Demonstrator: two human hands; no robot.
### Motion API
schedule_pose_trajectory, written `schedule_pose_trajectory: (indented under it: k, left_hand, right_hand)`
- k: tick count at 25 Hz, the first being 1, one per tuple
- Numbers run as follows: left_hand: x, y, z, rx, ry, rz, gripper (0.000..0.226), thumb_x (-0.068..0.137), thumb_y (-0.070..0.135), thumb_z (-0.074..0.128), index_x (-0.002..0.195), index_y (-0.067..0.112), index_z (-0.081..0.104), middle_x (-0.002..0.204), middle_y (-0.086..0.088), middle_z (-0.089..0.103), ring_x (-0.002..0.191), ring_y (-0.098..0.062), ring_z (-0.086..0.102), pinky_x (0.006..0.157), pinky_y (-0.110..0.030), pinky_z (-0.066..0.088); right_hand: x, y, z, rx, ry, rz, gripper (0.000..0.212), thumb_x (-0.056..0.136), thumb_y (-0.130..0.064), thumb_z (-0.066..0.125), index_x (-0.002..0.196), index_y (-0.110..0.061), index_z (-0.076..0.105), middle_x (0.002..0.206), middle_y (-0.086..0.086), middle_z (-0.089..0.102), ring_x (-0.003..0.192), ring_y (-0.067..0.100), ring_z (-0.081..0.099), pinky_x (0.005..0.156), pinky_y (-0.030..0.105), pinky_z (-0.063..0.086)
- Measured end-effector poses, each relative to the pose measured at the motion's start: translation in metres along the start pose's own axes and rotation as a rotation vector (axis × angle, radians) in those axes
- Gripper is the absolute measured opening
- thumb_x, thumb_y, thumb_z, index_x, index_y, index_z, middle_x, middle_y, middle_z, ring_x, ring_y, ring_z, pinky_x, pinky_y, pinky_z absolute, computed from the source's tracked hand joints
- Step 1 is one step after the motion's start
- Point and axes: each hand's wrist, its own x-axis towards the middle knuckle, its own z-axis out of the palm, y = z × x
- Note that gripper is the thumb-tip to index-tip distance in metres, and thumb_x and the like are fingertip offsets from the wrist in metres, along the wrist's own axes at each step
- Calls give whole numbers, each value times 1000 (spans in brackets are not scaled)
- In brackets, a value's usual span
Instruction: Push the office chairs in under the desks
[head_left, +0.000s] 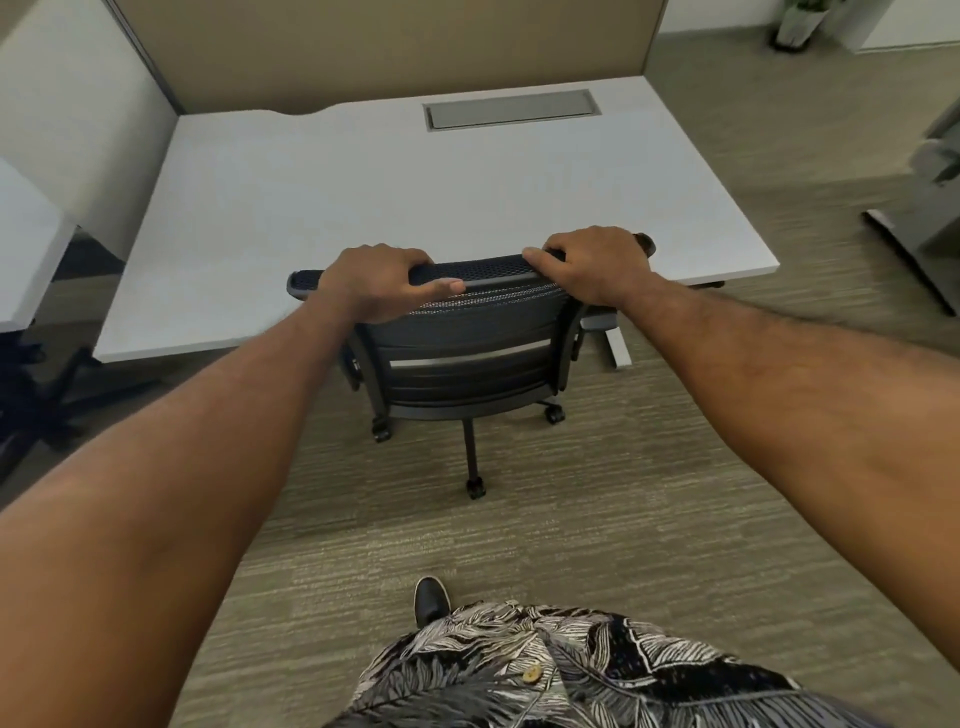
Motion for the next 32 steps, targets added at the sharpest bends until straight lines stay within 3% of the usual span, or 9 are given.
schedule_pose_trajectory:
  k: [5, 10, 15, 19, 24, 26, 28, 30, 32]
  left_hand:
    - [16, -11, -4, 29, 24, -2, 102, 68, 105, 16, 113, 28, 66, 79, 8, 62, 78, -21, 60, 65, -34, 39]
    - [27, -16, -1, -2, 57, 7, 96, 66, 107, 18, 96, 29, 65, 77, 9, 63, 74, -19, 60, 62, -32, 37]
    - [28, -13, 0, 8, 63, 8, 101, 66, 106, 18, 100, 25, 67, 80, 5, 66, 77, -21, 61, 66, -34, 43]
    - [20, -6, 3, 50, 166, -13, 94, 72, 103, 26, 97, 24, 70, 79, 3, 68, 75, -23, 63, 65, -34, 45]
    - [4, 6, 5, 143, 260, -23, 84, 84, 93, 23, 81, 19, 62, 67, 0, 62, 62, -24, 58, 56, -34, 35]
    - [-2, 8, 12, 155, 288, -13, 87, 89, 87, 15, 97, 16, 65, 83, -5, 68, 77, -27, 63, 67, -39, 41]
    - [-19, 11, 19, 159, 306, 36, 87, 95, 81, 17, 132, 14, 59, 122, -12, 67, 115, -31, 60, 98, -48, 44]
    - [-37, 6, 32, 170, 339, 55, 86, 98, 77, 23, 155, 14, 39, 154, -15, 47, 145, -33, 37, 120, -53, 27]
    - [-57, 1, 41, 203, 362, 49, 89, 97, 78, 20, 162, 17, 22, 168, -15, 23, 156, -32, 16, 127, -54, 10]
  right_hand:
    - [20, 0, 1, -23, 19, 7, 68, 97, -72, 25, 105, -24, 73, 85, 1, 69, 83, 23, 60, 70, 36, 37]
    - [31, 7, 1, 9, 33, 48, 72, 90, -77, 22, 104, -28, 74, 82, -1, 68, 82, 23, 60, 71, 37, 42]
    - [28, 3, -2, -21, 36, 68, 66, 95, -70, 26, 100, -25, 75, 75, -3, 64, 77, 22, 57, 71, 36, 38]
    - [17, -7, -2, -124, 101, 166, 71, 96, -67, 24, 98, -19, 76, 81, 5, 71, 86, 28, 62, 98, 47, 39]
    - [-6, -28, 4, 79, 192, 326, 63, 100, -63, 29, 102, -14, 70, 104, 8, 69, 110, 29, 58, 115, 57, 26]
    - [-18, -38, 9, 94, 170, 345, 62, 103, -60, 33, 132, -13, 61, 140, 13, 57, 138, 29, 42, 122, 56, 16]
    - [-38, -51, 7, 119, 153, 364, 70, 102, -61, 36, 153, -13, 42, 162, 15, 32, 153, 29, 20, 125, 53, 10]
    - [-56, -62, 12, 123, 171, 372, 78, 101, -63, 38, 159, -13, 29, 168, 16, 16, 156, 30, 9, 126, 51, 11]
    - [-75, -81, 17, 119, 184, 402, 80, 100, -63, 41, 161, -13, 23, 169, 16, 11, 156, 31, 8, 126, 51, 11]
